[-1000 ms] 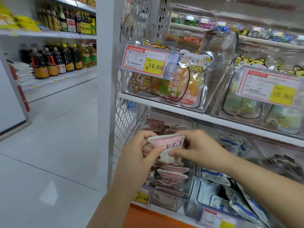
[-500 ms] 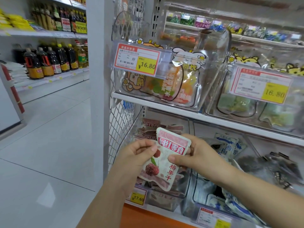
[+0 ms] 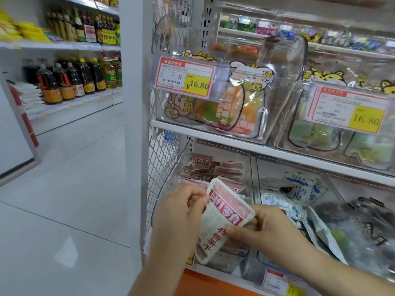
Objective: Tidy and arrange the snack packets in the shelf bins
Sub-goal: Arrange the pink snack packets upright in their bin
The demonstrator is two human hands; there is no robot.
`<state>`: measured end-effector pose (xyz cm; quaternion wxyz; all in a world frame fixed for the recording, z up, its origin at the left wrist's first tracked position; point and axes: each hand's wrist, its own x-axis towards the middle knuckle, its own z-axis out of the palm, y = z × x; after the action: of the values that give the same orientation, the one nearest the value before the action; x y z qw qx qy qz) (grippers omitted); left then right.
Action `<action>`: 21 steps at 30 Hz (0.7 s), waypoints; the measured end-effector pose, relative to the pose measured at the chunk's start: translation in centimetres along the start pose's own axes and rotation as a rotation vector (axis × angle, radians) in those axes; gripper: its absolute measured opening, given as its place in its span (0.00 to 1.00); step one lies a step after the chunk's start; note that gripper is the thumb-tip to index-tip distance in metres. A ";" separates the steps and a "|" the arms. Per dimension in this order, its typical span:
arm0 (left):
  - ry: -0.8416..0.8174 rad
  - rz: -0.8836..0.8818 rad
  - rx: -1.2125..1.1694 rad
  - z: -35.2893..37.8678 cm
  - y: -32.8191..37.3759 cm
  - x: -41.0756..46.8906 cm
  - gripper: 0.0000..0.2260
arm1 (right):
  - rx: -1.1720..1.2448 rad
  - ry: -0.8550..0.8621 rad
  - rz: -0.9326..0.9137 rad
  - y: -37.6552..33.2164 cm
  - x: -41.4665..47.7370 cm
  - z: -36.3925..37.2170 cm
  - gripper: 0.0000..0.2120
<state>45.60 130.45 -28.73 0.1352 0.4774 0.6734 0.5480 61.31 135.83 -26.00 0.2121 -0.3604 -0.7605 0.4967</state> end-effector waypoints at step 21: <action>0.024 -0.021 0.138 -2.9 -4.9 2.5 0.10 | -0.848 0.219 -0.171 1.5 18.1 -0.2 0.13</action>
<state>39.82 130.94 -31.02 0.0997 0.4716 0.7162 0.5047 50.17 150.11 -27.89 0.1653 -0.4018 -0.8971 0.0805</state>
